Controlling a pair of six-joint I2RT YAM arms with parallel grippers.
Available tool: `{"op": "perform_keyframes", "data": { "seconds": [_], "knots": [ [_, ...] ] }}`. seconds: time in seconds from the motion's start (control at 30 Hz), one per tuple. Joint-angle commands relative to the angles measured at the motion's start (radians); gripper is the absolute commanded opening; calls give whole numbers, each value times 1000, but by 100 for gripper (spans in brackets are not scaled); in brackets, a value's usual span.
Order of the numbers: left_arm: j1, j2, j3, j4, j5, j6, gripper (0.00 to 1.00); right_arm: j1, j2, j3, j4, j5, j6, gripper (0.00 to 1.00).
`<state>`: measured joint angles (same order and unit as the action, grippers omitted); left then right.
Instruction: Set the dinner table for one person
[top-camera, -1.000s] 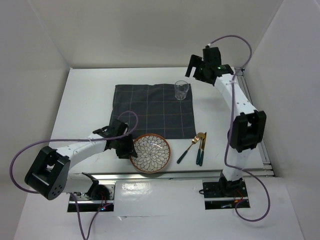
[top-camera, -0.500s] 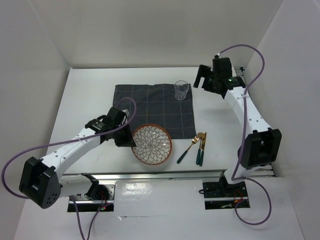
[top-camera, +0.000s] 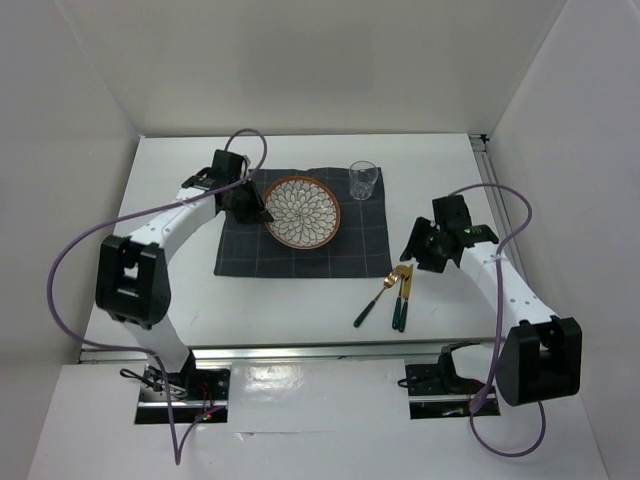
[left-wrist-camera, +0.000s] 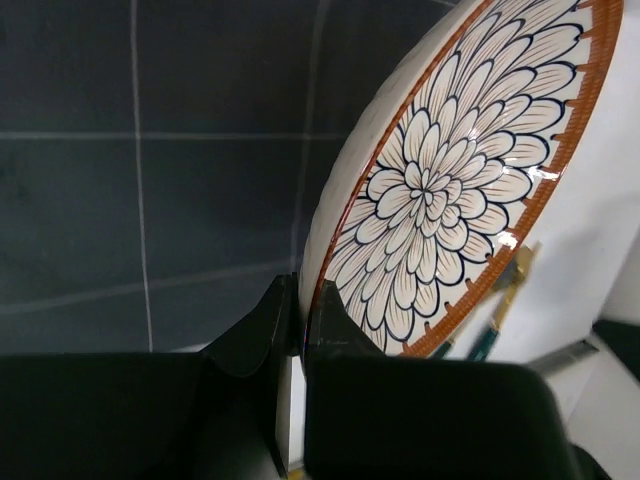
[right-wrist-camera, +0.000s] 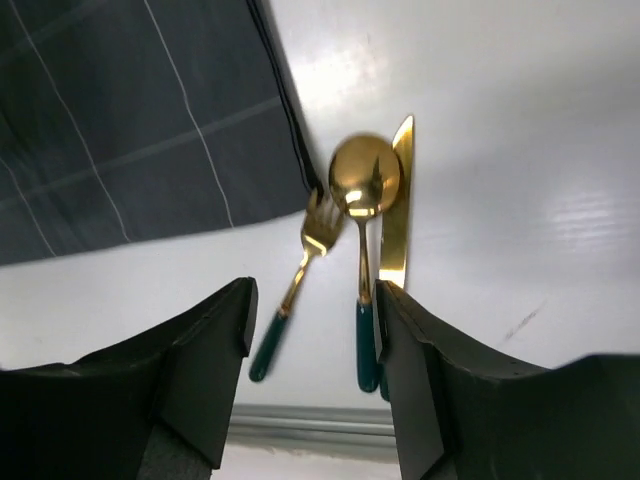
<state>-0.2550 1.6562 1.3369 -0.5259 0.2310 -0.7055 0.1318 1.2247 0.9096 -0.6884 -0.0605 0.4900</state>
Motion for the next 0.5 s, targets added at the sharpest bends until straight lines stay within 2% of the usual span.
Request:
{"op": "perform_keyframes", "data": {
  "seconds": [0.0, 0.23, 0.47],
  "knots": [
    [11, 71, 67, 153, 125, 3, 0, -3, -77, -76, -8, -100, 85, 59],
    [31, 198, 54, 267, 172, -28, 0, 15, -117, -155, 4, -125, 108, 59],
    [40, 232, 44, 297, 192, -37, 0, 143, -105, -164, 16, -115, 173, 61]
  ]
}}
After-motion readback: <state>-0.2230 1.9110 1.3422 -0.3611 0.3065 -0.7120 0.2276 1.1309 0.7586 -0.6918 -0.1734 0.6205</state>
